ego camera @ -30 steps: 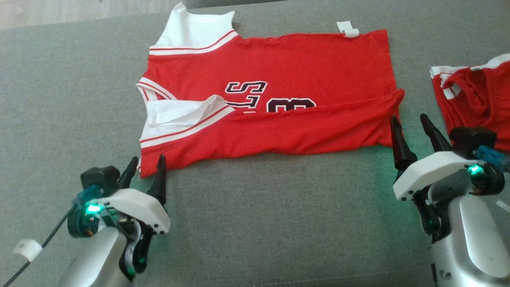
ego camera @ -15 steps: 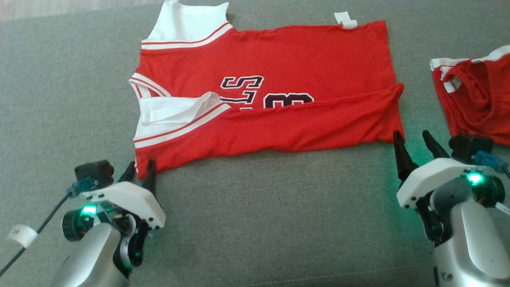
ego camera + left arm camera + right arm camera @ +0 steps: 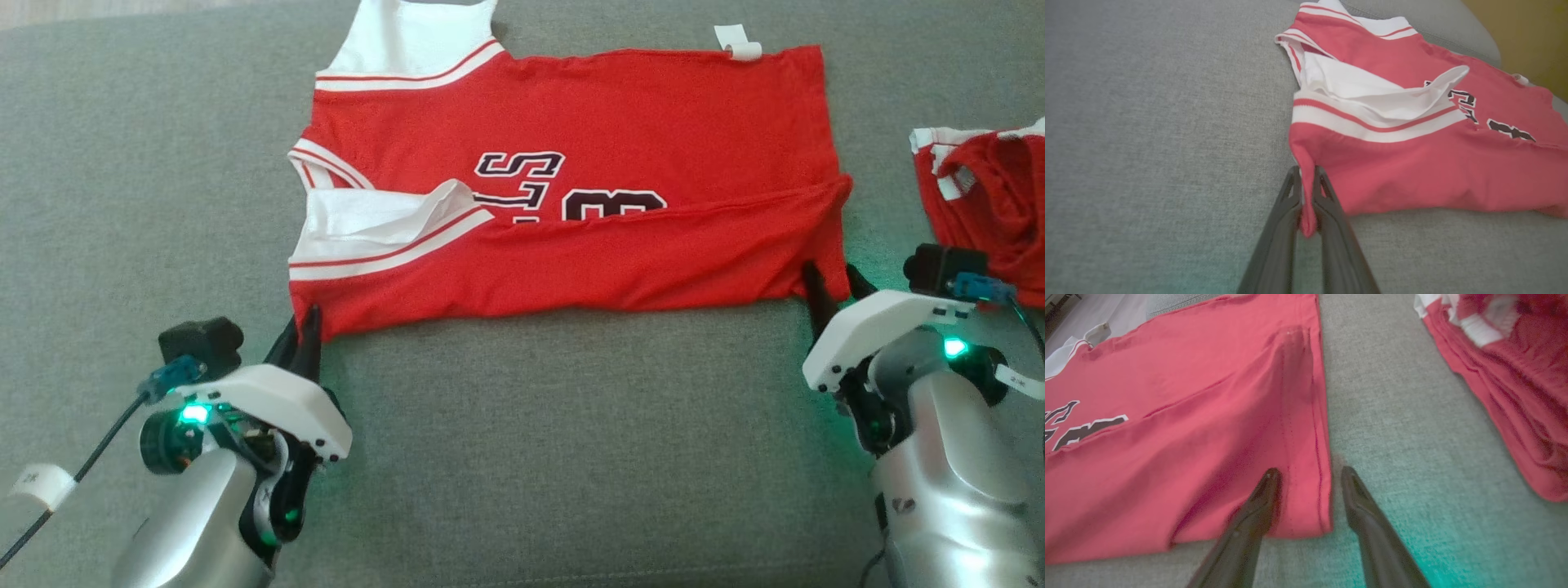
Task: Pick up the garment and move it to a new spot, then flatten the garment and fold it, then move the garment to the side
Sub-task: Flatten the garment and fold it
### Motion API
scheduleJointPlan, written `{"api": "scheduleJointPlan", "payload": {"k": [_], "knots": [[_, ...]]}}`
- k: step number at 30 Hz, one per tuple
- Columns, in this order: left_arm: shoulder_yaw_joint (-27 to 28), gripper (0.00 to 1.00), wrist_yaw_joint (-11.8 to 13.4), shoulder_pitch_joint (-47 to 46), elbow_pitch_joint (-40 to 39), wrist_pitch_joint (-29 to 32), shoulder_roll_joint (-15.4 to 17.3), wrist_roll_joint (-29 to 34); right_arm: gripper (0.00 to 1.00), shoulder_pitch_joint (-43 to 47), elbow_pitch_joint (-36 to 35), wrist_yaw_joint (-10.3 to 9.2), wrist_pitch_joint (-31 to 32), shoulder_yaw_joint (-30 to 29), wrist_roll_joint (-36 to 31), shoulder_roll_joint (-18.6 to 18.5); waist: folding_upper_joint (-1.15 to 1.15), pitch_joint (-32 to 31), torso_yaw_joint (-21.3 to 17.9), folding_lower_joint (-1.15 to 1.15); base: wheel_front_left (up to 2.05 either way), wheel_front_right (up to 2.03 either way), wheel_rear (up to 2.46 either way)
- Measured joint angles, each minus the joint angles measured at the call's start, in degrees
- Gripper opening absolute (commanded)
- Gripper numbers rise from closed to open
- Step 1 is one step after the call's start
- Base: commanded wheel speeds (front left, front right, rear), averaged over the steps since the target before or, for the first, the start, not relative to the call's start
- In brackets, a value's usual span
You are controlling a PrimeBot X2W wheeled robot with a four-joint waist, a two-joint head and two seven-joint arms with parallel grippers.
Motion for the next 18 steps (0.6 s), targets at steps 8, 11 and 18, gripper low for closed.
{"api": "scheduleJointPlan", "payload": {"k": [8,11,18], "knots": [[0.2,0.0,-0.2,0.0,-4.8,-1.4,1.5,0.1,0.0,-1.7,3.1,0.0,-3.0,0.9,2.6,-0.1,0.0,-1.9,0.7,0.0,0.0,0.0,0.0],[0.5,0.0,-0.1,0.0,-6.8,-1.3,2.5,0.1,0.0,-1.7,2.4,0.0,-3.1,0.8,3.5,-0.1,0.0,-2.6,0.7,0.0,0.0,0.0,0.0],[1.6,0.0,2.2,1.4,-18.1,1.8,7.3,0.7,0.0,-1.3,-4.1,0.0,0.2,-0.5,3.9,-0.1,0.0,-5.6,0.7,0.0,0.0,0.0,0.0]]}}
